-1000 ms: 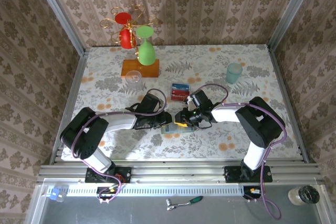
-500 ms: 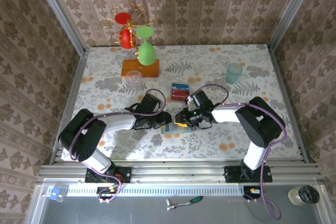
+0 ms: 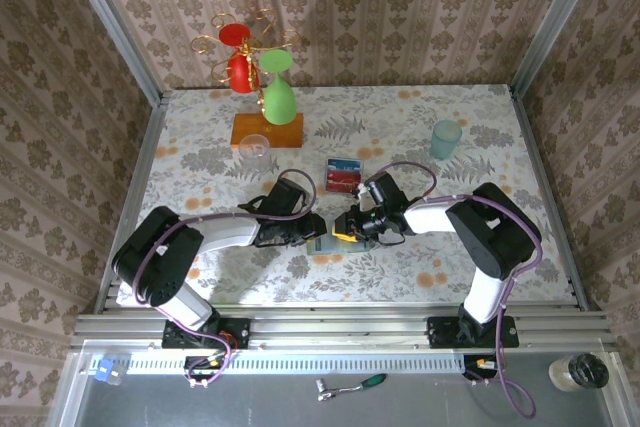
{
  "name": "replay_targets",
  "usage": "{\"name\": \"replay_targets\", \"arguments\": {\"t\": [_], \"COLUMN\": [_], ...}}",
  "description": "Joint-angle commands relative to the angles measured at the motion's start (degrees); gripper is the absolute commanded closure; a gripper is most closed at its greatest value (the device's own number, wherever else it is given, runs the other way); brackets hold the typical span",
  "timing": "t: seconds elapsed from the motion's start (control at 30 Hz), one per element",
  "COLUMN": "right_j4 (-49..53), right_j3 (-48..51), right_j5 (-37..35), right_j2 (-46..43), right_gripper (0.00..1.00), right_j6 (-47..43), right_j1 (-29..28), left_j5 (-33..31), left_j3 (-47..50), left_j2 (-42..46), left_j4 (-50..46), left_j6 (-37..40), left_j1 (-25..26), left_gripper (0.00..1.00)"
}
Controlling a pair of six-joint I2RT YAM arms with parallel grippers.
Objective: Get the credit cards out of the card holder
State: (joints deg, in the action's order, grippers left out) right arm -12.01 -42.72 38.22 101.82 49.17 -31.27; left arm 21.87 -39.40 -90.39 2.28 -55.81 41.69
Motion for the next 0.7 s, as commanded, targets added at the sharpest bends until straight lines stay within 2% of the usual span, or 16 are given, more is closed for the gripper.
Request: {"name": "replay_targets", "arguments": {"t": [0.0,0.43,0.67], "right_j4": [-0.04,-1.25,5.07], "right_j3": [1.48,1.65,-0.82], "right_j5": [0.1,1.25,-0.56], "right_j2": [1.87,-0.09,-6.34], "right_gripper": [0.75,0.75,0.73], "right_j6": [0.64,1.63,0.22], "right_j1": [0.32,0.5,0.67], "left_j5": [1.02,1.25,1.07], "left_j3": [-1.03,-1.47,-3.14], "left_j2": [-1.02,-0.09,1.5], "left_j4": [1.39,2.09,-0.07], "left_j6": [-1.04,-1.84,-1.39], "left_j1": [0.58,0.93,1.14], "left_gripper": [0.76,0.81,0.81]}}
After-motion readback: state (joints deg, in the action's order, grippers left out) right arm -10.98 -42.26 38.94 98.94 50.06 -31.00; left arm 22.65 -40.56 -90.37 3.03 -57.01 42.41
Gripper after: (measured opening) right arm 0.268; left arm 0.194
